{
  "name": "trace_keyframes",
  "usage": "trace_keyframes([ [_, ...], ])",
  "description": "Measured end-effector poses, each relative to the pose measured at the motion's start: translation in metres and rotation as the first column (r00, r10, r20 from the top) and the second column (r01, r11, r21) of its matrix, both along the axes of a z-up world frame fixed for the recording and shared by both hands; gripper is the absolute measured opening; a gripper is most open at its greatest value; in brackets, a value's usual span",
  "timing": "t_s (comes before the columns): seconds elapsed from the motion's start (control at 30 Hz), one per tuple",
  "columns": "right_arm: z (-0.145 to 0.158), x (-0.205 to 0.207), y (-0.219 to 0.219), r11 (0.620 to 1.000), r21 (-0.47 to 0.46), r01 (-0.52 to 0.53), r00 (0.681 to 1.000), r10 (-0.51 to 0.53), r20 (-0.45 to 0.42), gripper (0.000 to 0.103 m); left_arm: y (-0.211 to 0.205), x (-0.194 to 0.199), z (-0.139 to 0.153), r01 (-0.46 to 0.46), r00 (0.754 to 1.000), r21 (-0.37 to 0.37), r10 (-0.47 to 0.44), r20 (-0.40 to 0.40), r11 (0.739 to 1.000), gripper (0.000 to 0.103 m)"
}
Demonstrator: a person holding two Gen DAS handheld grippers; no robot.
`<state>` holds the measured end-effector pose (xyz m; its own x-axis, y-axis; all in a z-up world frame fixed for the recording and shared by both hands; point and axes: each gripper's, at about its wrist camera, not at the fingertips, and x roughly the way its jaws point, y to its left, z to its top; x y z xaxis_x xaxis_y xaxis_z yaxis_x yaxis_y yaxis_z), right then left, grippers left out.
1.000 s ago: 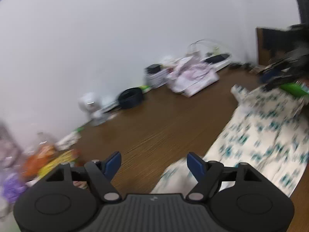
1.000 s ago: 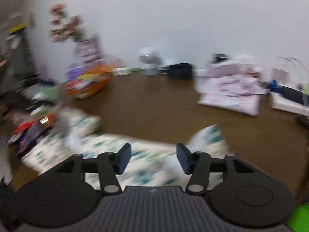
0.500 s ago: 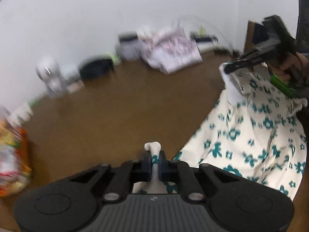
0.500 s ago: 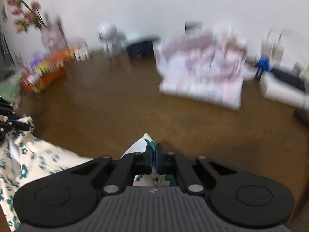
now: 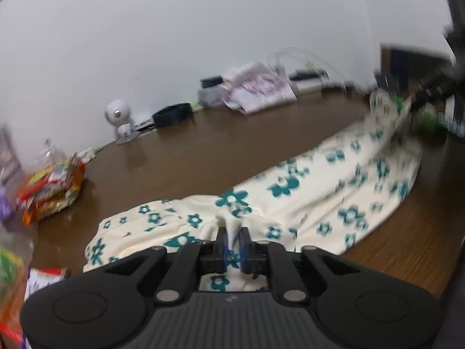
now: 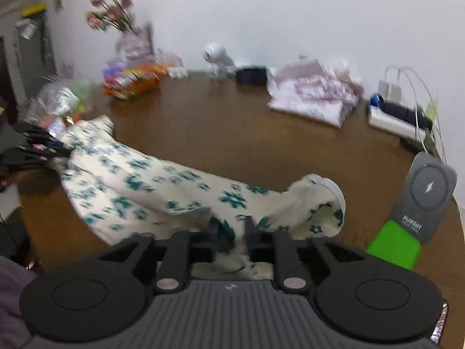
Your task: Fold clothes
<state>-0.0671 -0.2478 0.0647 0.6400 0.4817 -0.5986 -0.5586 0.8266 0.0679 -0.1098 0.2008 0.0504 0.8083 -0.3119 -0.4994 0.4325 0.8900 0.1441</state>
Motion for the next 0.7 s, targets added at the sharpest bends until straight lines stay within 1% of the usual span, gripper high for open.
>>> trace_keyframes([
  [0.03, 0.010, -0.007, -0.003, 1.000, 0.028, -0.007, 1.000, 0.006, 0.027, 0.035, 0.008, -0.005, 0.010, -0.010, 1.000, -0.053, 0.011, 0.013, 0.999, 0.011],
  [0.07, 0.016, -0.009, -0.005, 0.998, 0.057, -0.007, 0.999, 0.004, 0.044, 0.037, 0.014, -0.009, 0.021, -0.023, 0.999, -0.102, 0.027, 0.039, 0.995, 0.013],
  [0.1, 0.023, -0.010, -0.006, 0.996, 0.087, -0.007, 0.998, 0.002, 0.061, 0.037, 0.013, -0.009, 0.030, -0.037, 0.996, -0.126, 0.047, 0.076, 0.991, 0.022],
  [0.13, 0.029, -0.011, -0.007, 0.994, 0.112, -0.007, 0.997, -0.001, 0.075, 0.037, 0.009, -0.007, 0.037, -0.049, 0.992, -0.128, 0.062, 0.107, 0.991, 0.029],
  [0.17, 0.027, -0.006, 0.000, 0.993, 0.114, -0.006, 0.997, -0.002, 0.072, 0.036, 0.001, -0.003, 0.041, -0.055, 0.989, -0.124, 0.072, 0.131, 0.991, 0.031],
  [0.2, 0.021, 0.003, 0.012, 0.994, 0.108, -0.006, 0.998, 0.000, 0.059, 0.036, -0.010, 0.006, 0.039, -0.056, 0.990, -0.119, 0.070, 0.123, 0.991, 0.032],
  [0.23, 0.012, 0.012, 0.024, 0.995, 0.098, -0.006, 0.999, 0.002, 0.035, 0.032, -0.022, 0.017, 0.033, -0.054, 0.994, -0.118, 0.065, 0.090, 0.991, 0.031],
  [0.27, 0.000, 0.019, 0.036, 0.998, 0.062, 0.008, 1.000, -0.008, 0.005, 0.023, -0.032, 0.023, 0.025, -0.056, 0.996, -0.099, 0.062, 0.060, 0.993, 0.031],
  [0.3, -0.012, 0.026, 0.048, 0.999, 0.026, 0.020, 1.000, -0.019, -0.025, 0.019, -0.040, 0.025, 0.013, -0.061, 0.997, -0.060, 0.063, 0.032, 0.996, 0.030],
  [0.33, -0.023, 0.032, 0.058, 0.999, -0.012, 0.031, 0.998, -0.031, -0.050, 0.016, -0.048, 0.027, 0.002, -0.065, 0.998, -0.021, 0.065, 0.003, 0.998, 0.027],
  [0.37, -0.031, 0.028, 0.062, 0.998, -0.053, 0.038, 0.998, -0.041, -0.054, 0.016, -0.056, 0.029, -0.009, -0.068, 0.997, 0.019, 0.068, -0.025, 0.998, 0.027],
  [0.4, -0.037, 0.020, 0.060, 0.996, -0.074, 0.042, 0.997, -0.047, -0.060, 0.016, -0.064, 0.031, -0.020, -0.069, 0.996, 0.059, 0.072, -0.053, 0.996, 0.027],
  [0.43, -0.042, 0.013, 0.057, 0.995, -0.088, 0.045, 0.997, -0.051, -0.065, 0.016, -0.065, 0.031, -0.028, -0.074, 0.994, 0.070, 0.079, -0.070, 0.995, 0.027],
  [0.47, -0.042, 0.005, 0.049, 0.997, -0.068, 0.043, 0.996, -0.047, -0.073, 0.016, -0.061, 0.029, -0.031, -0.090, 0.992, 0.036, 0.093, -0.083, 0.995, 0.027],
  [0.5, -0.037, 0.000, 0.040, 0.998, -0.039, 0.045, 0.994, -0.048, -0.094, 0.018, -0.056, 0.027, -0.032, -0.112, 0.988, -0.014, 0.110, -0.104, 0.994, 0.027],
  [0.53, -0.032, -0.004, 0.030, 0.999, -0.010, 0.050, 0.993, -0.051, -0.108, 0.021, -0.053, 0.025, -0.031, -0.127, 0.986, -0.046, 0.121, -0.118, 0.991, 0.027],
  [0.57, -0.022, -0.005, 0.022, 0.997, 0.018, 0.069, 0.994, -0.067, -0.090, 0.029, -0.052, 0.024, -0.027, -0.132, 0.985, -0.061, 0.124, -0.124, 0.989, 0.027],
  [0.6, -0.013, -0.005, 0.014, 0.995, 0.045, 0.086, 0.994, -0.083, -0.071, 0.036, -0.051, 0.022, -0.023, -0.134, 0.985, -0.068, 0.125, -0.119, 0.989, 0.030],
  [0.63, -0.004, -0.005, 0.006, 0.992, 0.070, 0.105, 0.993, -0.102, -0.052, 0.043, -0.052, 0.021, -0.018, -0.131, 0.987, -0.063, 0.125, -0.101, 0.989, 0.037],
  [0.67, 0.003, 0.003, -0.001, 0.989, 0.073, 0.132, 0.991, -0.130, -0.025, 0.043, -0.055, 0.021, -0.014, -0.127, 0.990, -0.059, 0.122, -0.075, 0.990, 0.041],
  [0.7, 0.003, 0.011, -0.004, 0.985, 0.058, 0.162, 0.987, -0.161, -0.016, 0.043, -0.060, 0.021, -0.010, -0.120, 0.992, -0.055, 0.118, -0.046, 0.991, 0.049],
])
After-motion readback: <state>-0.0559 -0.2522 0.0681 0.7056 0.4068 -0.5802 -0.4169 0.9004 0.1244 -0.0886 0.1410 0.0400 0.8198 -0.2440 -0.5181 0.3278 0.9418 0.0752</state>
